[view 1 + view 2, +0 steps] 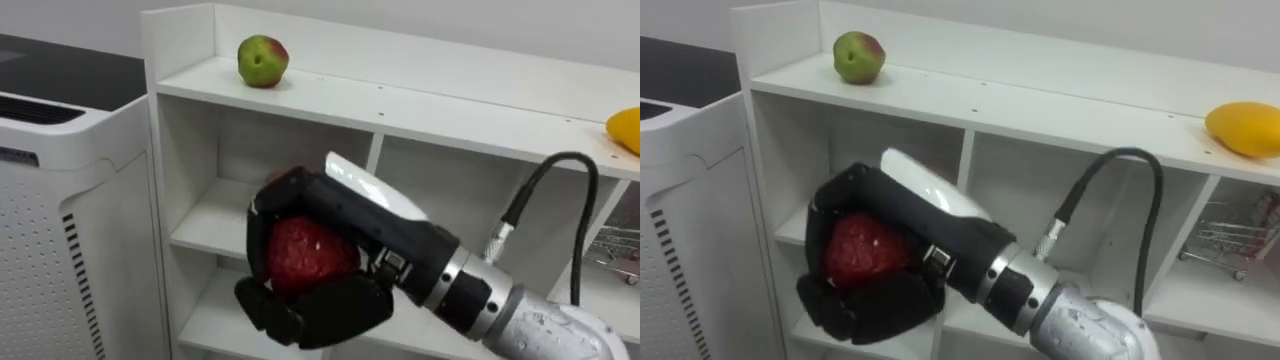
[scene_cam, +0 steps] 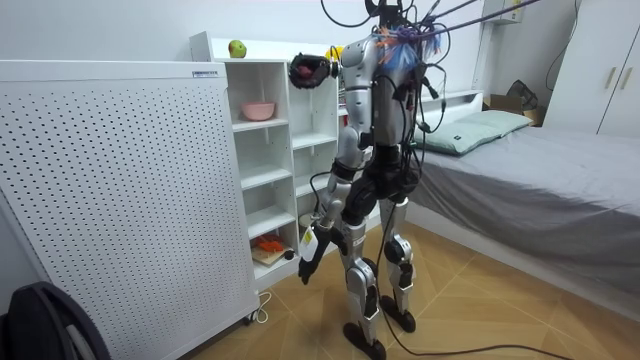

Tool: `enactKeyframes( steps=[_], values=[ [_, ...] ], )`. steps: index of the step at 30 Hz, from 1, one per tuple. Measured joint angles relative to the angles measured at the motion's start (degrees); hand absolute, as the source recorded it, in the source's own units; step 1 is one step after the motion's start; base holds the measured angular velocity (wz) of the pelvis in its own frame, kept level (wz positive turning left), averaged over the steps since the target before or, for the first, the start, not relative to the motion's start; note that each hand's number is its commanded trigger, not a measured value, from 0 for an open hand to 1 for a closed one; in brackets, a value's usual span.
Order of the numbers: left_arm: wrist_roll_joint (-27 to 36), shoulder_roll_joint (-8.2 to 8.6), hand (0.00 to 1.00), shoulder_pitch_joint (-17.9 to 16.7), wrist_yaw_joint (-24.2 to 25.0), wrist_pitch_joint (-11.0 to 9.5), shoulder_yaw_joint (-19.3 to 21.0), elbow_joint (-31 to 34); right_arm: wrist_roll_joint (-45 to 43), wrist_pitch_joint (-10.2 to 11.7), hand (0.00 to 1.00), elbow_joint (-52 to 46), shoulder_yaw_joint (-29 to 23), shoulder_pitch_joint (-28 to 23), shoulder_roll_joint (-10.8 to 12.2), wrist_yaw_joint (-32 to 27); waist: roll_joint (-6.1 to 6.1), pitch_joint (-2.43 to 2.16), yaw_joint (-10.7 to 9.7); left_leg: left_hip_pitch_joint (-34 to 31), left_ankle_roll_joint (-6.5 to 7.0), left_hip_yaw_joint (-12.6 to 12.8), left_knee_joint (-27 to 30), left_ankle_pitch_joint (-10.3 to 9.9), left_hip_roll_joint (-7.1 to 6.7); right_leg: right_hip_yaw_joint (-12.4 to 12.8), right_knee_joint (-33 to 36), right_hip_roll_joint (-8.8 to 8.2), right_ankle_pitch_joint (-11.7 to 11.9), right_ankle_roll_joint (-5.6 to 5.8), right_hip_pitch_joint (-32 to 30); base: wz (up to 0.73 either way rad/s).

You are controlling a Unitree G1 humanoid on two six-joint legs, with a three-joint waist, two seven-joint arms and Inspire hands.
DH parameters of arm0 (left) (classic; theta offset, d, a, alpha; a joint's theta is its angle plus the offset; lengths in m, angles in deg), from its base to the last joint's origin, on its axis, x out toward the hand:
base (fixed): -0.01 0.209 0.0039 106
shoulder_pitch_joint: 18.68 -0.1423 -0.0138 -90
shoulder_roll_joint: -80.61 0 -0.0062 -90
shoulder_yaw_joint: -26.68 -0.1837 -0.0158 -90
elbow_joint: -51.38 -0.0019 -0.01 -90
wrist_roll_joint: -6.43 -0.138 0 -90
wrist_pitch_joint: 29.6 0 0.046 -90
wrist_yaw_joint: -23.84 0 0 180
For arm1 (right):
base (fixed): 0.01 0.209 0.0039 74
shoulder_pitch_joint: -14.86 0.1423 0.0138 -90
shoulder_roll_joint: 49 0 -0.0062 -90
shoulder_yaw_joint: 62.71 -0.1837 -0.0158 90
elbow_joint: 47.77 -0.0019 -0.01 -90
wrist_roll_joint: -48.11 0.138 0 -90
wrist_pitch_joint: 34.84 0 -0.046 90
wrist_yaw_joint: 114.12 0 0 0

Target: Arrange fruit in the closet

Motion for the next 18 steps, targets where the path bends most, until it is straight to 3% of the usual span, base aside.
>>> enactKeyframes(
  steps=[3,4,6,8,10,13,16,18],
  values=[
    [0.0,-0.37,0.00,2.4,-0.1,-0.6,-3.5,-1.0,-3.1,0.6,1.00,9.8,-0.1,0.2,2.3,-1.8,0.29,0.26,0.1,-3.9,0.01,-0.2,2.5,0.0,0.34,-1.5,2.3,-0.34,0.0,-0.02,-3.7,0.13],
    [0.0,-0.32,0.00,3.5,-0.1,-1.2,-4.5,-1.7,-5.4,1.0,1.00,14.6,-0.1,0.2,3.9,-2.6,0.50,0.59,0.3,-5.7,0.05,-0.3,4.1,0.0,0.43,-1.5,3.3,-0.78,0.0,-0.05,-5.2,0.13],
    [0.0,-0.19,0.00,4.9,-0.1,-2.3,-5.8,-2.0,-9.7,1.0,1.00,20.7,-0.1,0.2,5.4,-4.0,0.80,0.84,0.1,-9.7,0.05,-0.9,7.3,0.0,0.50,-1.7,5.9,-1.09,-0.1,-0.12,-8.6,0.16],
    [0.1,0.17,0.00,6.2,0.0,-3.3,-6.3,-2.7,-12.2,1.0,1.00,24.1,-0.3,0.3,5.6,-4.8,1.69,1.43,0.1,-13.1,0.31,-0.8,9.8,-0.2,0.58,-1.9,8.4,-1.34,-0.3,-0.31,-11.8,0.14],
    [0.2,0.13,0.00,7.0,-0.1,-3.7,-6.9,-3.8,-13.7,2.3,1.00,28.8,-0.4,1.4,6.5,-6.3,2.27,1.83,0.5,-16.9,0.68,-0.1,11.9,-0.6,0.54,-2.7,12.2,-1.90,-1.4,-0.89,-16.4,-0.08],
    [1.5,0.05,0.00,7.2,-0.2,-3.8,-7.2,-5.0,-16.0,3.3,1.00,31.2,-0.4,1.7,7.1,-8.8,2.38,1.96,1.0,-20.8,0.79,0.5,14.9,-1.2,0.42,-2.7,17.2,-2.88,-2.7,-1.35,-21.4,-0.10],
    [4.7,0.10,0.00,7.1,0.0,-3.6,-8.6,-5.7,-18.7,4.2,1.00,35.0,-0.4,1.7,7.2,-11.3,3.35,2.54,1.5,-26.0,0.82,0.7,22.8,-3.8,0.55,-2.7,25.1,-4.28,-6.1,-2.20,-26.5,-0.02],
    [6.6,-0.08,0.00,7.3,0.0,-3.6,-8.6,-6.0,-18.9,4.3,1.00,36.3,-0.4,1.7,7.2,-11.5,3.54,2.60,1.6,-28.8,0.76,0.6,26.3,-4.6,0.63,-2.6,28.8,-5.26,-7.6,-2.56,-29.4,0.05]
  ],
)
